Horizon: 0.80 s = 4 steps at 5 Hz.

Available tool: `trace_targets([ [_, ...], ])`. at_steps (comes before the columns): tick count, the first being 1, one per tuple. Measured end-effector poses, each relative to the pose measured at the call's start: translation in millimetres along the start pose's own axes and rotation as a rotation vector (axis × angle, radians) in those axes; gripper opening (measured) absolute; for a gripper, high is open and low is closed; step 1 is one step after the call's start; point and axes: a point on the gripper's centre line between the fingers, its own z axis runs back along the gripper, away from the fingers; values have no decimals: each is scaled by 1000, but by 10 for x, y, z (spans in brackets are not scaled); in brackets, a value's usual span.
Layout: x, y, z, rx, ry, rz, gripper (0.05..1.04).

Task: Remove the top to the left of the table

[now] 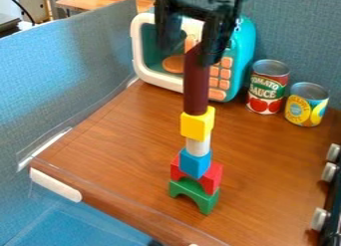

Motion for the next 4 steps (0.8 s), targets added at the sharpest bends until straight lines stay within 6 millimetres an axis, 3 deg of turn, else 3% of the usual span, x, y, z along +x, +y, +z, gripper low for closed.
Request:
trace_targets([
  [2, 9, -27, -80, -16, 0, 0, 967],
  [3, 66, -74, -142, -42, -31, -9, 690],
  [4, 85, -82, -146, -50, -41, -10, 517],
])
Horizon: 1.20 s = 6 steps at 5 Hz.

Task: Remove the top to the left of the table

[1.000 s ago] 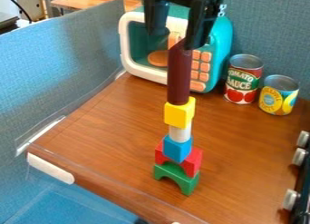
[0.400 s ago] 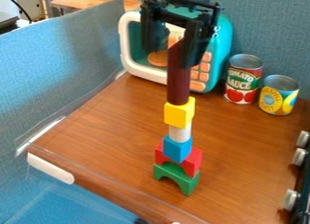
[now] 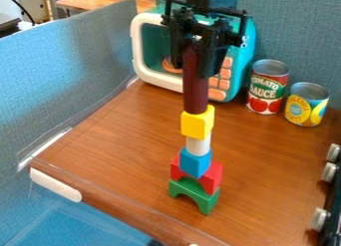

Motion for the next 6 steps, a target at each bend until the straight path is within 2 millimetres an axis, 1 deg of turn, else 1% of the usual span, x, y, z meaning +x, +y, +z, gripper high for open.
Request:
trace_targets([
  [1, 12, -40, 9, -24, -10, -12, 516],
  [2, 49, -68, 129, -42, -40, -24, 516],
  [3, 64, 47, 384, -30, -89, 8, 516],
  [4, 105, 344, 481, -17, -111, 83, 516],
  [5, 145, 778, 282, 25, -43, 192, 516],
  [6, 141, 1156, 29, 47, -23, 268, 516],
])
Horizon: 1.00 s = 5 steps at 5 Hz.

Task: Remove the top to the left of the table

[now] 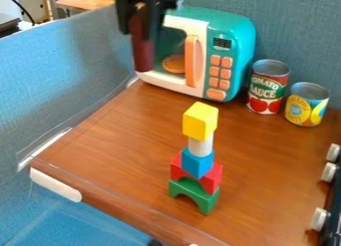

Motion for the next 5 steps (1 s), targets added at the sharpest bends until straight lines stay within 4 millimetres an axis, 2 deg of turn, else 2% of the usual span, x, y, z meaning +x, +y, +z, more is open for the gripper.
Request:
trace_targets([
  [2, 75, 546, -633, -31, 39, 105, 516],
  [3, 46, 723, -856, -9, 42, 151, 516],
  [4, 75, 694, -1032, 72, 40, 113, 516],
  [5, 179, 535, -1183, 59, -14, 70, 516],
])
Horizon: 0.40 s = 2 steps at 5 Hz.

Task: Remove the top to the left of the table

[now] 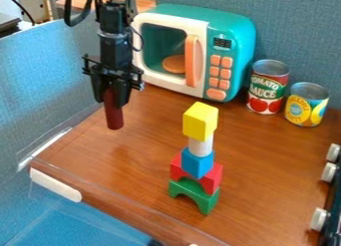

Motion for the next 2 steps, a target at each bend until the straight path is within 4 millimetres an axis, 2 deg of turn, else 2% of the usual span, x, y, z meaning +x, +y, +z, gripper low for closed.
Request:
trace_targets([
  [1, 21, -29, -81, -16, 4, 14, 516],
  [2, 9, -85, -271, -67, 72, 31, 516],
])
